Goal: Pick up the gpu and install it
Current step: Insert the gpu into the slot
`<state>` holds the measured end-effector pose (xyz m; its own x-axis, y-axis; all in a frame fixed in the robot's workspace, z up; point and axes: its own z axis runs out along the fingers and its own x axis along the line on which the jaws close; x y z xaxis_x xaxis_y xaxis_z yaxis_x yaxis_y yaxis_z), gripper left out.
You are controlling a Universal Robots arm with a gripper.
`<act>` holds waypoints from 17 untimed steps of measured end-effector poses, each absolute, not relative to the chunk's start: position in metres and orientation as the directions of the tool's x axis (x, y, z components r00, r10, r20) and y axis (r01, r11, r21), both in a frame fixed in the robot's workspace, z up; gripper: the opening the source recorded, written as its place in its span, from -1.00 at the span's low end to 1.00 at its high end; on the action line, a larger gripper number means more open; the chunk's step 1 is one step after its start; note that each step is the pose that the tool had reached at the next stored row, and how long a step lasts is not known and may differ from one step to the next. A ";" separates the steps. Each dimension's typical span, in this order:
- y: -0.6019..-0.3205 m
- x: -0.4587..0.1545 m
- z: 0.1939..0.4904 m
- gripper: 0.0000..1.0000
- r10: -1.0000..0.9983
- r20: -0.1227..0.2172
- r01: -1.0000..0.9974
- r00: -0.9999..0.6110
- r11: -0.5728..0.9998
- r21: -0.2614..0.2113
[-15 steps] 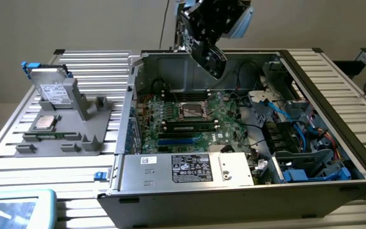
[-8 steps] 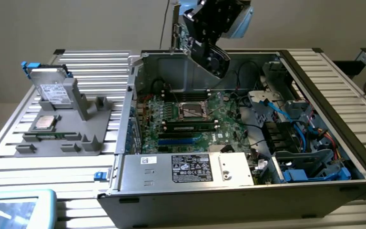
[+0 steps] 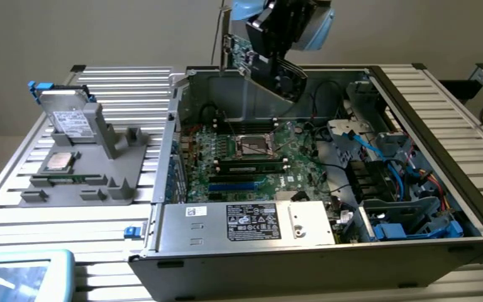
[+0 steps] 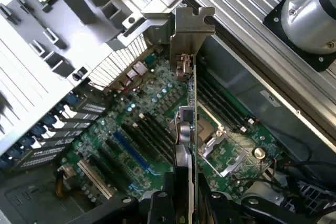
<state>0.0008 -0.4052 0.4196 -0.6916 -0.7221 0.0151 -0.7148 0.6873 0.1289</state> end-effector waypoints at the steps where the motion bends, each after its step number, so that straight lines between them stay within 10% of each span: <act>1: -0.405 0.001 0.420 -0.46 -0.734 0.014 -0.727 -0.678 0.674 0.128; 17: -0.405 0.001 0.419 -0.46 -0.898 0.006 -0.892 -0.440 0.437 0.117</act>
